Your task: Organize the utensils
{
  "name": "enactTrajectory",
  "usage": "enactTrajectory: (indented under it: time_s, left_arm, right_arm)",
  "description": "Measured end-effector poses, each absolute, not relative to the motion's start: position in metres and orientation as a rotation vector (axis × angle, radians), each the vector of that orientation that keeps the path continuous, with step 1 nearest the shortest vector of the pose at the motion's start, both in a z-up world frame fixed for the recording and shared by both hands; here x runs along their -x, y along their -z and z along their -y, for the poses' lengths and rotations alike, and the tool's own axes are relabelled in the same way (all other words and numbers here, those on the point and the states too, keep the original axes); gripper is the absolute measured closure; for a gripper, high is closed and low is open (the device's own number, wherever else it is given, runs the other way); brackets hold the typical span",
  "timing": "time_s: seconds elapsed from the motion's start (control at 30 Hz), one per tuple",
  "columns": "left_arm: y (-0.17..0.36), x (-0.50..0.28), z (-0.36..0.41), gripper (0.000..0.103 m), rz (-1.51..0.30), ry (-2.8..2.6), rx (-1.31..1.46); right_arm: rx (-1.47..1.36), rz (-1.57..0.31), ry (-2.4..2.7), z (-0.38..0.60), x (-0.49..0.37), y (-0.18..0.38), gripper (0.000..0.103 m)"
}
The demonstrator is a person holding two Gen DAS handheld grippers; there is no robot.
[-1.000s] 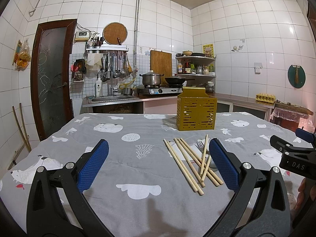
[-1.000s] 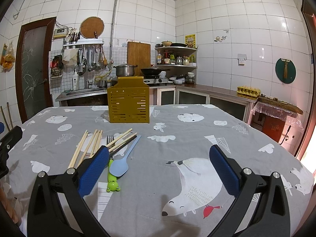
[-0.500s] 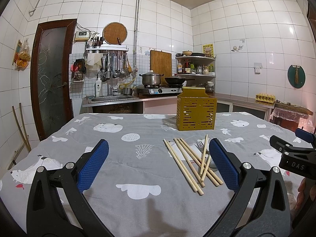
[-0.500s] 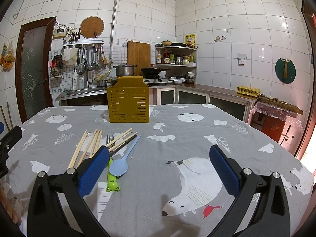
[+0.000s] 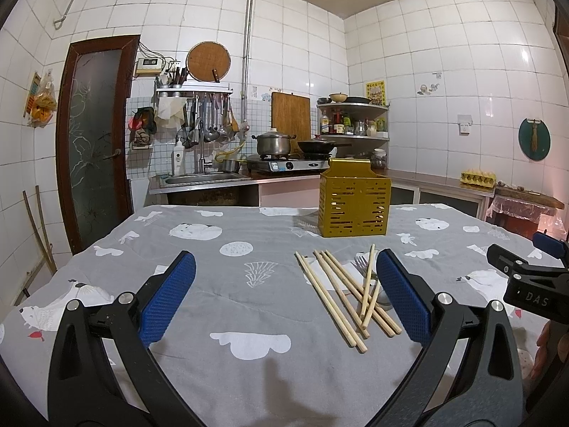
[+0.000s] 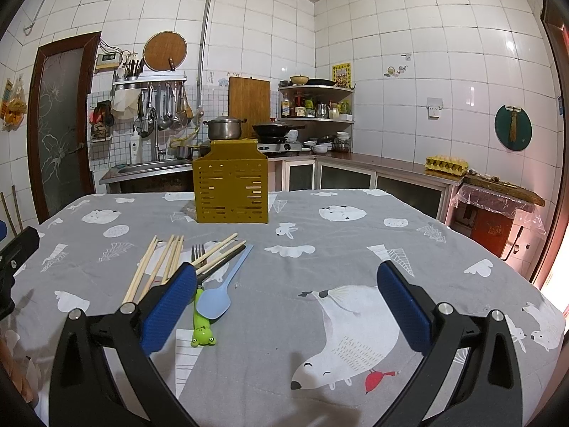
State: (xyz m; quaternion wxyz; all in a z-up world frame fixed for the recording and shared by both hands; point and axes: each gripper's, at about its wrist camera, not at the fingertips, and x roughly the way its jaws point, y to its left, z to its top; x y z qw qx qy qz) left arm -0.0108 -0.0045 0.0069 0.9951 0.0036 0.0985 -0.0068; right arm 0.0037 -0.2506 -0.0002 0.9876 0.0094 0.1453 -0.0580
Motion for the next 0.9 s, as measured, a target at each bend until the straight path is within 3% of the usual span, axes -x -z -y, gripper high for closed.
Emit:
enactTrajectory:
  time_s: [0.37, 0.6, 0.9]
  left_arm:
    - [-0.003, -0.002, 0.003, 0.005, -0.246, 0.005, -0.007]
    - [-0.001, -0.018, -0.002, 0.005, -0.322, 0.013, -0.001]
    - [-0.027, -0.068, -0.014, 0.005, -0.405, -0.027, 0.007]
  right_arm:
    - [-0.027, -0.304, 0.083, 0.25, -0.005, -0.002, 0.004]
    - [-0.08, -0.41, 0.028, 0.257, -0.019, 0.0, 0.004]
    - [-0.082, -0.453, -0.001, 0.254, -0.055, -0.02, 0.004]
